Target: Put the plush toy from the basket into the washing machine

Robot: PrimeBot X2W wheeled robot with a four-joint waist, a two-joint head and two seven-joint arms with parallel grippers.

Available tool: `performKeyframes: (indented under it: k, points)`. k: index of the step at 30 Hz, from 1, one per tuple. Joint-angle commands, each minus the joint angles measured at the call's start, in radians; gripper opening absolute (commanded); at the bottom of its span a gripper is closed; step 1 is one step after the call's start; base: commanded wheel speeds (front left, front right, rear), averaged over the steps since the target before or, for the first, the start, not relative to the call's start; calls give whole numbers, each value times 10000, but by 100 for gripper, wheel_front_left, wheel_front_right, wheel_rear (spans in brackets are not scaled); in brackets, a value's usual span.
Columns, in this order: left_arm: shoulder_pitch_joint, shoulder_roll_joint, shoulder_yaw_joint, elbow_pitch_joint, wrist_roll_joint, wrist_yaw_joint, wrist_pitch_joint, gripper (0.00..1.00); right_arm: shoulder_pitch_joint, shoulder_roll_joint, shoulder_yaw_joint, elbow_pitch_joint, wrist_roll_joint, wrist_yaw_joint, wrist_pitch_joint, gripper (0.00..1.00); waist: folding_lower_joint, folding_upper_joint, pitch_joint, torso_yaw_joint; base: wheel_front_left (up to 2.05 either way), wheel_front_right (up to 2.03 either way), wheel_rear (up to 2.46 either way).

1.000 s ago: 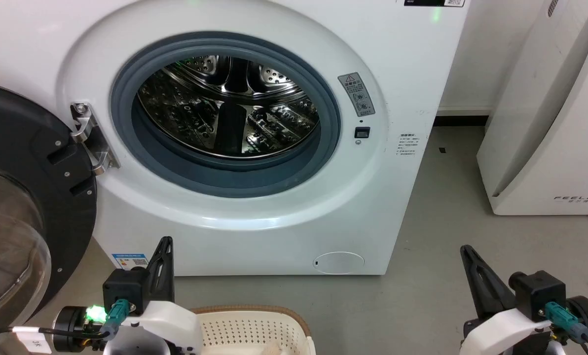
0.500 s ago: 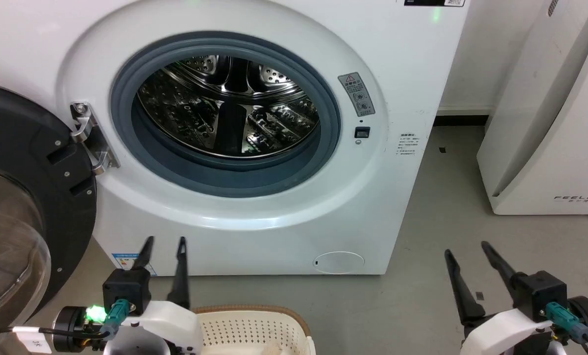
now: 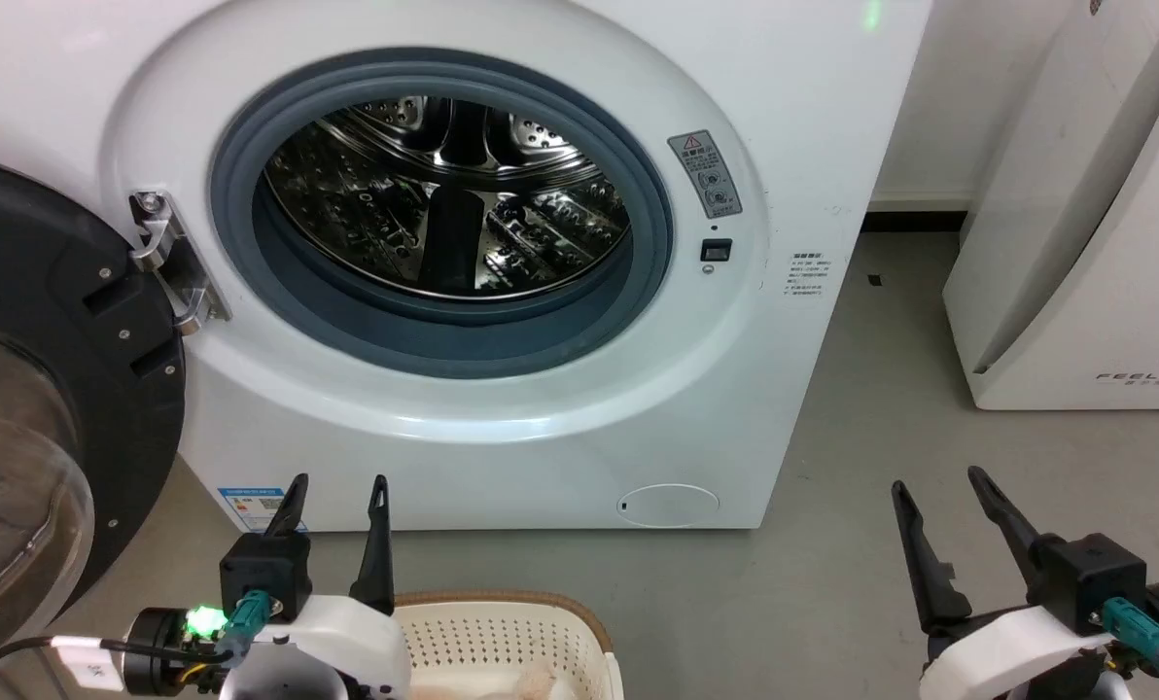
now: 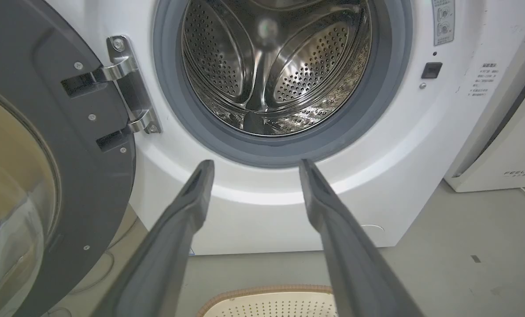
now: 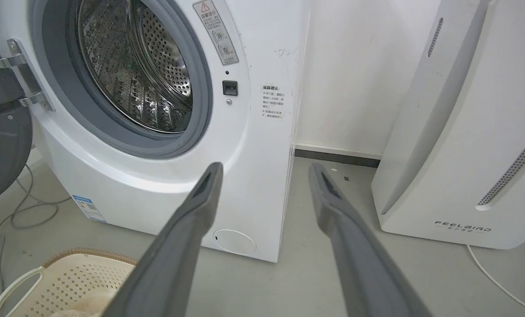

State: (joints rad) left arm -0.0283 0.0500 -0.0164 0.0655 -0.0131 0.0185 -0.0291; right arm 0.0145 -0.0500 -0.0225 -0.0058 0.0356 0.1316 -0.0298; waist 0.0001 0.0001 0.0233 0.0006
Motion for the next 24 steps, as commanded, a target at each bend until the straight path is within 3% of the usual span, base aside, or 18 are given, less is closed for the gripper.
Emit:
performKeyframes:
  k: [1, 24]
  points:
    - [-208, 10, -19, 117, -60, 15, -96, 100, -96, 0, -43, -62, 87, -1, -102, 100, -1, -1, 45, 1, 0, 0, 0]
    - [-2116, 182, -256, 3823, -620, -399, 1, 100, -985, -1, -428, -507, 474, -3, -621, 100, -1, -1, 2074, -97, 0, 0, 0]
